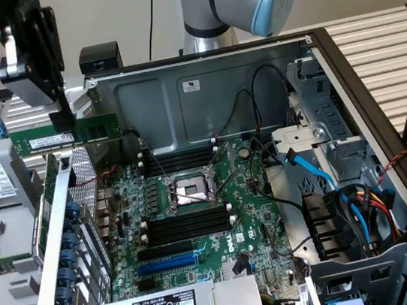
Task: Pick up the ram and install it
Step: 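Pick up the ram and move it above insertion slot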
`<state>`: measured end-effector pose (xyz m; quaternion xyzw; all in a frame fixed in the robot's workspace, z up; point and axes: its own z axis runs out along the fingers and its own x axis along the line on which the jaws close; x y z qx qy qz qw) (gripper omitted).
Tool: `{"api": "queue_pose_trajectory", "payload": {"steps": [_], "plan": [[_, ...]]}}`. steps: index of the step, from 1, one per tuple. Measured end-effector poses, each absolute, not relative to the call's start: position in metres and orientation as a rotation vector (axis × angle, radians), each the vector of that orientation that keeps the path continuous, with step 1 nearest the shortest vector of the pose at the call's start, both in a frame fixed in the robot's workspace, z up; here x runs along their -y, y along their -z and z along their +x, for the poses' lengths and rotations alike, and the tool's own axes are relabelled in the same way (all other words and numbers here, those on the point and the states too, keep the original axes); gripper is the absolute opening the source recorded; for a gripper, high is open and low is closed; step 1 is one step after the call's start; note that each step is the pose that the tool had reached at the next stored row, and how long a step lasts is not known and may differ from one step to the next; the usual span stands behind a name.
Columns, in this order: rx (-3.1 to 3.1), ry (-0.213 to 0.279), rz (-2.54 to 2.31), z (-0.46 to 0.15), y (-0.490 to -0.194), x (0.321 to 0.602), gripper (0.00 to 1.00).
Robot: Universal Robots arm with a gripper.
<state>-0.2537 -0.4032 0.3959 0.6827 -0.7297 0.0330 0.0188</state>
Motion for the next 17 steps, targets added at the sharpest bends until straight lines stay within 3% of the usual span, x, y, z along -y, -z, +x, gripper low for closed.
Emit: {"api": "queue_pose_trajectory", "payload": {"steps": [17], "plan": [[2.265, -0.103, 2.12, -0.194, -0.396, 0.403, 0.12]]}}
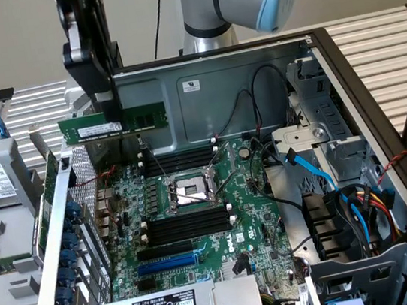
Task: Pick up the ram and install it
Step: 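Pick up the ram and move it above insertion slot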
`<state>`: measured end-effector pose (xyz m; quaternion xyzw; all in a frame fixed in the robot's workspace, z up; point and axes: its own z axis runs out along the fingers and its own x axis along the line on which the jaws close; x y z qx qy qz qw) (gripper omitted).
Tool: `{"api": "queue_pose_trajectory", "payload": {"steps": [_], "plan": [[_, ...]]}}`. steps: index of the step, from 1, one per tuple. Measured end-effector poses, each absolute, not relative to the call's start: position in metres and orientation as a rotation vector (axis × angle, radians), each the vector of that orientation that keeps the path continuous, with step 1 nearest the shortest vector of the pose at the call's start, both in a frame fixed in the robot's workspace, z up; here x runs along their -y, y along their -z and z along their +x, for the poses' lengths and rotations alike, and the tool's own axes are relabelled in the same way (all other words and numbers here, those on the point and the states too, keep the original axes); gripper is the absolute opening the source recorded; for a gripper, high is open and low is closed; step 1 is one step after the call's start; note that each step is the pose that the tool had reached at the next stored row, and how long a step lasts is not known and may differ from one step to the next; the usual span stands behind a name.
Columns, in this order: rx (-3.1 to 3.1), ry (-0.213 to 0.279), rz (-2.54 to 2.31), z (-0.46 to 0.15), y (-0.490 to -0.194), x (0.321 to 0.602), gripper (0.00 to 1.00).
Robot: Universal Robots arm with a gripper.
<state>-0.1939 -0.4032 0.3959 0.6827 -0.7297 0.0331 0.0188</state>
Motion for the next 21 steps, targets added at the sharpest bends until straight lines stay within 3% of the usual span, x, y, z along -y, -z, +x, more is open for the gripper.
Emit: {"api": "queue_pose_trajectory", "payload": {"steps": [21], "plan": [[2.266, -0.103, 2.119, -0.153, -0.396, 0.402, 0.12]]}}
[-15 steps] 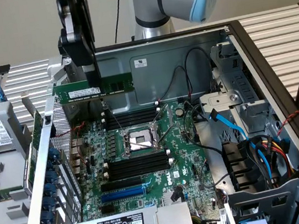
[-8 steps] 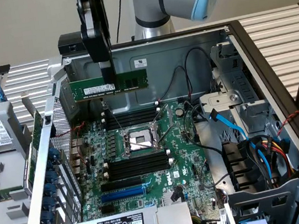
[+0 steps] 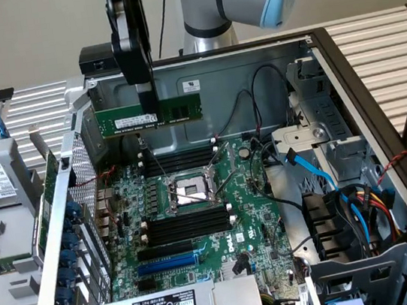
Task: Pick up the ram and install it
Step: 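Pick up the ram and move it above insertion slot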
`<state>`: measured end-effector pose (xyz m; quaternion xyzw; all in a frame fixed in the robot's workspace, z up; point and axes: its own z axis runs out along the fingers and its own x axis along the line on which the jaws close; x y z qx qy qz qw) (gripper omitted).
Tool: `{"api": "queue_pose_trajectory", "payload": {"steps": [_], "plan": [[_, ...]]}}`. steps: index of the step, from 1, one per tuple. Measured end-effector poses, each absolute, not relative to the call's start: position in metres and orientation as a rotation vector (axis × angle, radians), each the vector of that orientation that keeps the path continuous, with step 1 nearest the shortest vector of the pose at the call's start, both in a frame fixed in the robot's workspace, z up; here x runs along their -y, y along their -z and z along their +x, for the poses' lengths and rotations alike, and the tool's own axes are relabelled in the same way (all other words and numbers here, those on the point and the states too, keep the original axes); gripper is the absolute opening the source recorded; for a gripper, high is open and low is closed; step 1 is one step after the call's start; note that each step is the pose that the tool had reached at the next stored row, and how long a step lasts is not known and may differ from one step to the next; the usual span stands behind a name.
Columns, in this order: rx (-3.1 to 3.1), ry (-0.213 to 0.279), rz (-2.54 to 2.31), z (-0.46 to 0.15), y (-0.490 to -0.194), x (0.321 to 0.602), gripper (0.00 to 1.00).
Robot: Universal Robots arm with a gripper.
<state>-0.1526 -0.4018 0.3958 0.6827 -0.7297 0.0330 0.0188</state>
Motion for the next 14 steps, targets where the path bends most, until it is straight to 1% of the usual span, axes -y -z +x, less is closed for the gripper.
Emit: {"api": "queue_pose_trajectory", "payload": {"steps": [14], "plan": [[2.271, -0.102, 2.114, -0.142, -0.395, 0.389, 0.12]]}}
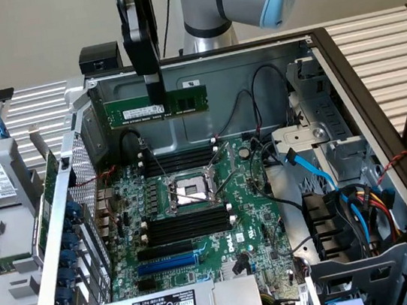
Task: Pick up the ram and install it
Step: 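Pick up the ram and move it above insertion slot, then insert the ram into the slot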
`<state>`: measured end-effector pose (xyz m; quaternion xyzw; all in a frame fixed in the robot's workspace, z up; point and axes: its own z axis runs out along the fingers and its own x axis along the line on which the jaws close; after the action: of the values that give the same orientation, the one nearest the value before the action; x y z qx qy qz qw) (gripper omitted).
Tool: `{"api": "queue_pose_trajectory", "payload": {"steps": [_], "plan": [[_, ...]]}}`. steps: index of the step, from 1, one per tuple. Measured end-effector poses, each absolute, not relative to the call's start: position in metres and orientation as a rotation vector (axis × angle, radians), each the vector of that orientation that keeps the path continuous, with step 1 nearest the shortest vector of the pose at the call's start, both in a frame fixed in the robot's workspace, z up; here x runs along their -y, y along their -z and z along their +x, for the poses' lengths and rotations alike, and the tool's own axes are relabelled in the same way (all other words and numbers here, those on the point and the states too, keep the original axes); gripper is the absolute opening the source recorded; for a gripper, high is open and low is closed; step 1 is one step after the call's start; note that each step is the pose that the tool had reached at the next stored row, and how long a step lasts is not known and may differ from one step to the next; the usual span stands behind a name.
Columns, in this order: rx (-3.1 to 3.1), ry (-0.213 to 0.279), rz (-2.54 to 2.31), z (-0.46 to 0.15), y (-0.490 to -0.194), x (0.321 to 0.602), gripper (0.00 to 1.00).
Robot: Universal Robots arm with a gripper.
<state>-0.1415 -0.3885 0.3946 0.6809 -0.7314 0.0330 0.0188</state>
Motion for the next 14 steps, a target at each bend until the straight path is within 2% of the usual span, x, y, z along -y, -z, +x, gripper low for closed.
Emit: {"api": "queue_pose_trajectory", "payload": {"steps": [6, 14], "plan": [[2.273, -0.103, 2.111, -0.137, -0.393, 0.376, 0.12], [2.273, -0.103, 2.111, -0.137, -0.393, 0.376, 0.12]]}}
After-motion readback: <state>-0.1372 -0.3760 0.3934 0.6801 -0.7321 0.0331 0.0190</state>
